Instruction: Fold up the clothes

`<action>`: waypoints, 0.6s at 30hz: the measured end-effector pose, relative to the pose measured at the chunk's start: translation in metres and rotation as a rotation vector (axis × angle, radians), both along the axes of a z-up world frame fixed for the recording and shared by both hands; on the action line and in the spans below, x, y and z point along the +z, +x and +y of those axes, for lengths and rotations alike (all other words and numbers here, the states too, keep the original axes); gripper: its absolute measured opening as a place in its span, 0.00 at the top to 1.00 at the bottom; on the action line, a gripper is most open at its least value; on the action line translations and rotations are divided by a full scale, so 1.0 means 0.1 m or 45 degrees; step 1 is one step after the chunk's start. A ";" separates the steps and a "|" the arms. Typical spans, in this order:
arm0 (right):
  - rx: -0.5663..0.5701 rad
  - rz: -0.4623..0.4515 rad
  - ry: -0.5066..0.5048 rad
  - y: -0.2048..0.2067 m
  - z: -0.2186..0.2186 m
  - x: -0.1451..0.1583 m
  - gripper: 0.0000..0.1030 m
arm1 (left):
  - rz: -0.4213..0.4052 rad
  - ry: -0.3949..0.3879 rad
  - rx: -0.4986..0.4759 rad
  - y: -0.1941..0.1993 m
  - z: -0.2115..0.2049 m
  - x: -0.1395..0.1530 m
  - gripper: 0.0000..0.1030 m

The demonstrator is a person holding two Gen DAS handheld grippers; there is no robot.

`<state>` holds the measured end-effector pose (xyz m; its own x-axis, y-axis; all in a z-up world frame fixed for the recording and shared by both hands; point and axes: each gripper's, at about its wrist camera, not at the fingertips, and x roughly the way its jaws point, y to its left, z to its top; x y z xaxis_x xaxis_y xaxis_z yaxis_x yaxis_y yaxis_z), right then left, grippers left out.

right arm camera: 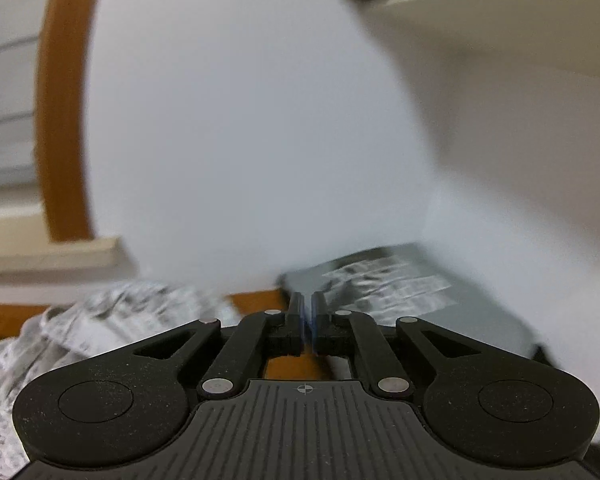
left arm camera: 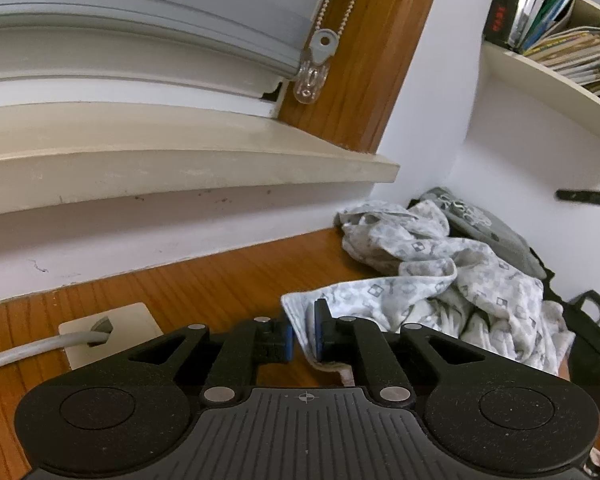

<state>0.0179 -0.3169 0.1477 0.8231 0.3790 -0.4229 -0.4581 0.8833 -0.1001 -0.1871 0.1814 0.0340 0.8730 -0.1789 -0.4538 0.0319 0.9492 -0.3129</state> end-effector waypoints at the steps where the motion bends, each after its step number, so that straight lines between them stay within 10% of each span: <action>1: 0.035 0.015 -0.005 0.02 0.11 -0.09 0.83 | -0.003 0.001 0.002 -0.01 0.00 0.00 0.91; 5: 0.192 0.087 -0.026 0.09 0.59 -0.48 0.60 | -0.026 0.009 0.027 -0.03 0.01 0.04 0.87; 8: 0.298 0.139 -0.058 0.13 0.98 -0.73 0.56 | -0.049 0.017 0.056 -0.06 0.02 0.07 0.67; 18: 0.429 0.185 -0.177 0.06 1.62 -1.01 0.42 | -0.041 0.035 0.083 -0.05 0.03 0.06 0.58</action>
<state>0.0241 -0.1547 0.0467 0.5902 0.5486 -0.5922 -0.7382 0.6637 -0.1209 -0.1917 0.1846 0.0401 0.8967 -0.1086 -0.4292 -0.0209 0.9579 -0.2863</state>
